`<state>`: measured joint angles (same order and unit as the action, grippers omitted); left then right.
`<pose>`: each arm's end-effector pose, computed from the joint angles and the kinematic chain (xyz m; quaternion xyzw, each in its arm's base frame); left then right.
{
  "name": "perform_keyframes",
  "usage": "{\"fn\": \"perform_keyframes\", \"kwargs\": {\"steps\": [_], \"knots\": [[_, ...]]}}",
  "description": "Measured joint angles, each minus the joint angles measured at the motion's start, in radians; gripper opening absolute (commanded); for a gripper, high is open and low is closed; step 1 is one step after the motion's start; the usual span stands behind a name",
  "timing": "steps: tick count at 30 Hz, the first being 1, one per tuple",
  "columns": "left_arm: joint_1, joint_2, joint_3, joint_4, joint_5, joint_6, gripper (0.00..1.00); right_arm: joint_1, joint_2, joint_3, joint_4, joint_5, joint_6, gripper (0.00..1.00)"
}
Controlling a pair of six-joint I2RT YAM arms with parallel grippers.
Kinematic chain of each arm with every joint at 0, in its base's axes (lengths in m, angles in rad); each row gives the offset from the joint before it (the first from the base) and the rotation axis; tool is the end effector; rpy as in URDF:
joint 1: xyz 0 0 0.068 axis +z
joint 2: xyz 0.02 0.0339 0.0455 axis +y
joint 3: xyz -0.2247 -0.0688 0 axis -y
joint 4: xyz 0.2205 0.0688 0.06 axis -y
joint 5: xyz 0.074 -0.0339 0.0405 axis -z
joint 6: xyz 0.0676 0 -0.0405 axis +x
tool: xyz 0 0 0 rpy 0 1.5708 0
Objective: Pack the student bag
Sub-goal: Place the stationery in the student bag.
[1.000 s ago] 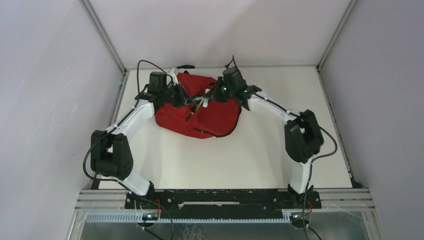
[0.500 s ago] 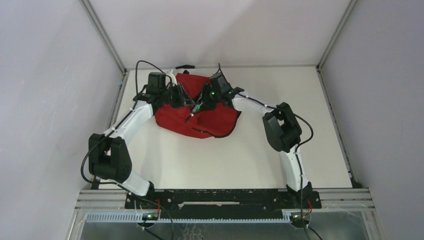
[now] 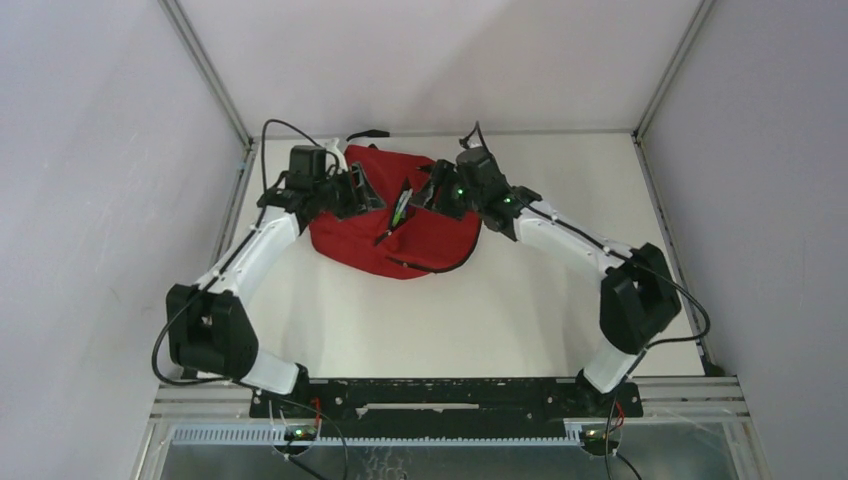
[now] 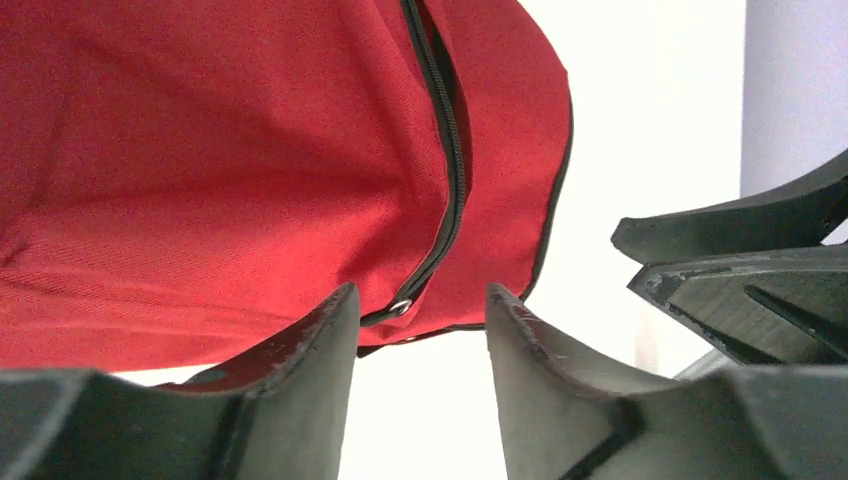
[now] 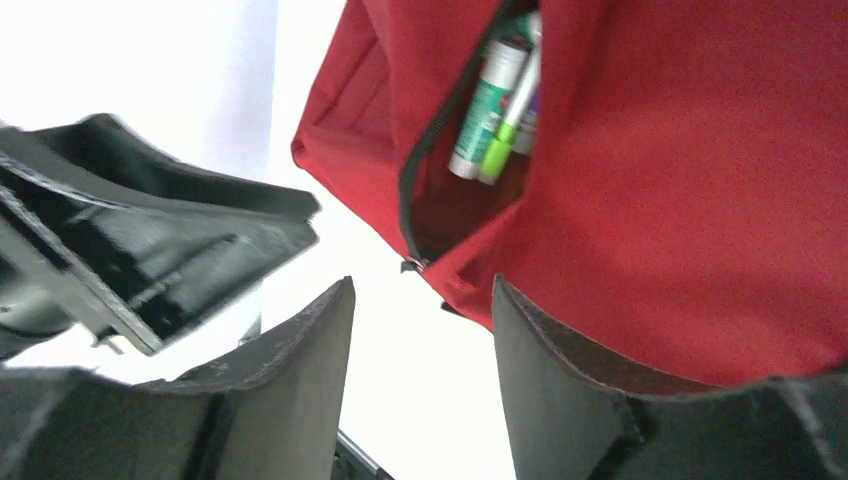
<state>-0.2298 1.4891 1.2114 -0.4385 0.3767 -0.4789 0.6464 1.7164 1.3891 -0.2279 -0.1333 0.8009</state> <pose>0.3190 -0.1002 0.2449 -0.0341 0.8967 -0.3011 0.3227 0.3143 0.2484 0.2474 0.0350 0.8718 0.3649 0.3251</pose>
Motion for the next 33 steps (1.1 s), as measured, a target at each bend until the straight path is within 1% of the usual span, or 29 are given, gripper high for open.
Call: {"fn": "perform_keyframes", "kwargs": {"steps": [1,2,3,4,5,6,8,10,12,13,17,19,20,23,26,31,32,33], "knots": [[0.0,-0.016,0.0,-0.01,-0.017,0.004,0.37,-0.003,-0.028,-0.029,0.001,0.012,-0.011,0.54],[0.0,-0.039,-0.001,-0.021,-0.039,0.011,0.22,-0.005,-0.051,-0.058,0.0,0.024,-0.021,0.49],[0.0,-0.066,-0.005,-0.026,-0.056,0.018,0.13,-0.007,-0.069,-0.089,-0.003,0.037,-0.031,0.39],[0.0,-0.095,-0.014,-0.027,-0.07,0.022,0.09,-0.01,-0.077,-0.109,-0.008,0.048,-0.041,0.32],[-0.002,-0.127,-0.029,-0.028,-0.084,0.03,0.09,-0.012,-0.08,-0.134,-0.013,0.06,-0.052,0.25],[-0.002,-0.153,-0.047,-0.029,-0.09,0.032,0.13,-0.012,-0.08,-0.151,-0.023,0.067,-0.065,0.21],[-0.006,-0.217,-0.108,-0.027,-0.116,0.039,0.24,-0.011,-0.076,-0.182,-0.054,0.087,-0.09,0.21],[-0.01,-0.268,-0.178,-0.047,-0.145,0.042,0.33,-0.004,-0.074,-0.194,-0.089,0.119,-0.114,0.27],[-0.015,-0.281,-0.22,-0.071,-0.166,0.044,0.36,0.012,-0.074,-0.197,-0.109,0.148,-0.131,0.3],[-0.02,-0.279,-0.237,-0.079,-0.174,0.042,0.36,0.023,-0.074,-0.197,-0.115,0.16,-0.14,0.34],[-0.069,-0.247,-0.267,-0.117,-0.209,0.043,0.35,0.071,-0.074,-0.197,-0.123,0.201,-0.177,0.68],[-0.085,-0.23,-0.265,-0.131,-0.223,0.044,0.36,0.112,-0.074,-0.197,-0.12,0.236,-0.223,0.79],[-0.089,-0.224,-0.265,-0.14,-0.234,0.045,0.36,0.141,-0.074,-0.197,-0.117,0.255,-0.249,0.82],[-0.084,-0.216,-0.248,-0.188,-0.272,0.045,0.37,0.241,-0.062,-0.197,-0.101,0.315,-0.35,0.84],[-0.064,-0.216,-0.205,-0.222,-0.284,0.043,0.38,0.312,-0.024,-0.197,-0.082,0.362,-0.451,0.84],[0.034,-0.262,-0.173,-0.224,-0.249,0.043,0.41,0.333,0.077,-0.197,-0.014,0.458,-0.637,0.82],[0.05,-0.269,-0.171,-0.227,-0.243,0.043,0.41,0.335,0.102,-0.197,0.01,0.476,-0.671,0.8],[0.071,-0.274,-0.166,-0.231,-0.236,0.043,0.41,0.335,0.131,-0.197,0.039,0.501,-0.707,0.76]]}}
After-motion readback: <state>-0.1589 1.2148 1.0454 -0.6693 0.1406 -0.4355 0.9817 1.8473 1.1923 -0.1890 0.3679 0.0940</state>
